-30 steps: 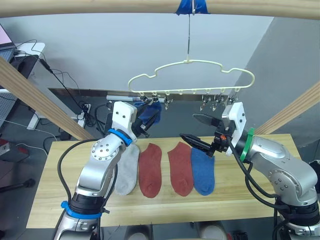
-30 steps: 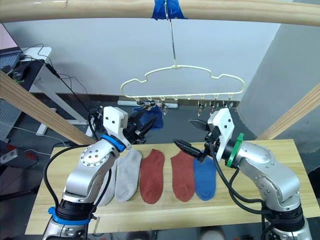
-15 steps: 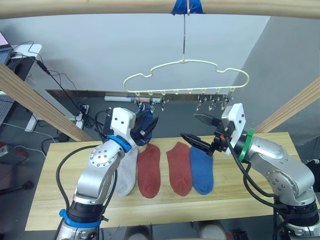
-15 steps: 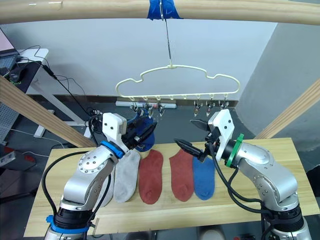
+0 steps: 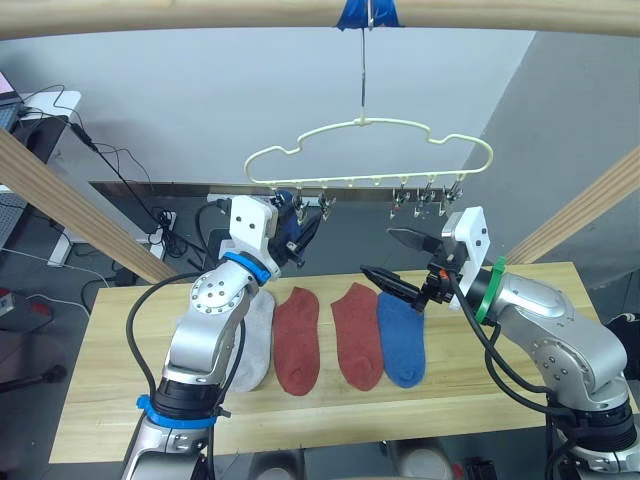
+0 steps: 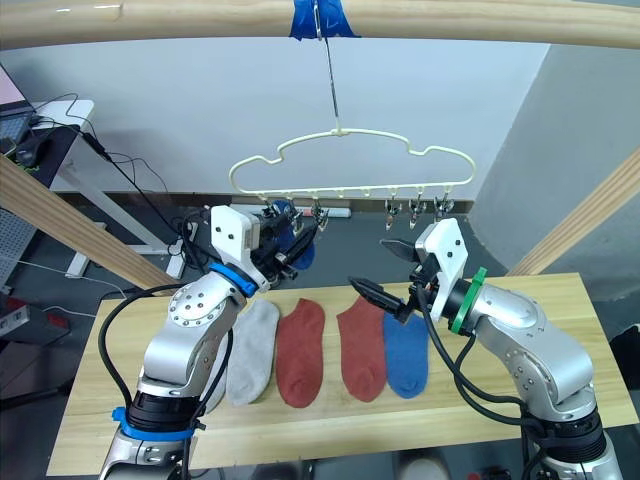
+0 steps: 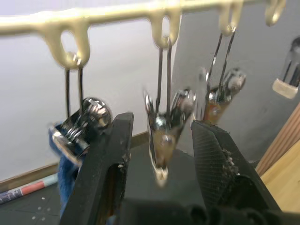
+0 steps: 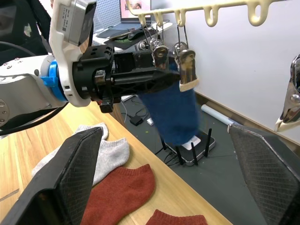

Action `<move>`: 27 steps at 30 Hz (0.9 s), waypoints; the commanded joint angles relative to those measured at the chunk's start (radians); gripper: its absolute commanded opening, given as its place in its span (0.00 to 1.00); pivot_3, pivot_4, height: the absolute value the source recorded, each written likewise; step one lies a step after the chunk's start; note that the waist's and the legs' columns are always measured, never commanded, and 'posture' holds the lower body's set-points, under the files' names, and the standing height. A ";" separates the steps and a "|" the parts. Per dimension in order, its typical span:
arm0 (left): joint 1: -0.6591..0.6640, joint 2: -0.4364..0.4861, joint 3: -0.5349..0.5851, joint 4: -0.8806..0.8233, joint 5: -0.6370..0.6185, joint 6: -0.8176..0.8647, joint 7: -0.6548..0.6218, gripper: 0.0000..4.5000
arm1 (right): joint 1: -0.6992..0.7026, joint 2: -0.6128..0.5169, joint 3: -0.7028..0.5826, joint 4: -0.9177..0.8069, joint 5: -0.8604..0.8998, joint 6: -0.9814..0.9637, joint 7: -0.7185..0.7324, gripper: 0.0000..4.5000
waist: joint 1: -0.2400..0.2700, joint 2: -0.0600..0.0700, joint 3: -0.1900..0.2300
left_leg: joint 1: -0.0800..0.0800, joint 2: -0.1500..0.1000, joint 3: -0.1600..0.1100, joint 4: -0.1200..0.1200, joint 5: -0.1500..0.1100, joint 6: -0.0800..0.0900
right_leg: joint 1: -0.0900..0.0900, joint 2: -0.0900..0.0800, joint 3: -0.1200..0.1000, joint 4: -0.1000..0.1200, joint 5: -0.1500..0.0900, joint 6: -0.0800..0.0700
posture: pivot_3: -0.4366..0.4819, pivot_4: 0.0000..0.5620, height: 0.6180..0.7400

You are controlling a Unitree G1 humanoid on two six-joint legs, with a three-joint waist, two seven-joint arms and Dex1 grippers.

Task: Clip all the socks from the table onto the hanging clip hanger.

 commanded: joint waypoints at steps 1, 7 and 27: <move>-0.016 -0.019 0.023 -0.009 0.011 -0.033 0.027 0.47 | -0.003 -0.006 -0.016 -0.050 0.017 -0.007 -0.005 1.00 | 0.000 0.000 0.000 | 0.000 0.000 0.000 0.000 0.000 0.000 | 0.000 0.000 0.000 0.000 0.000 0.000 | 0.36 0.50 1.00; -0.016 -0.038 0.039 -0.015 0.017 -0.051 0.052 0.47 | 0.000 -0.032 0.001 -0.072 -0.010 -0.052 0.032 1.00 | 0.000 0.000 0.000 | 0.000 0.000 0.000 0.000 0.000 0.000 | 0.000 0.000 0.000 0.000 0.000 0.000 | 0.36 0.50 1.00; 0.009 -0.095 0.017 -0.061 0.091 -0.083 0.155 0.47 | -0.080 -0.035 0.024 -0.090 -0.029 -0.106 0.040 1.00 | -0.001 0.000 0.000 | 0.000 0.000 0.000 0.001 0.000 0.000 | 0.001 0.000 0.000 0.000 0.000 0.000 | 0.35 0.51 1.00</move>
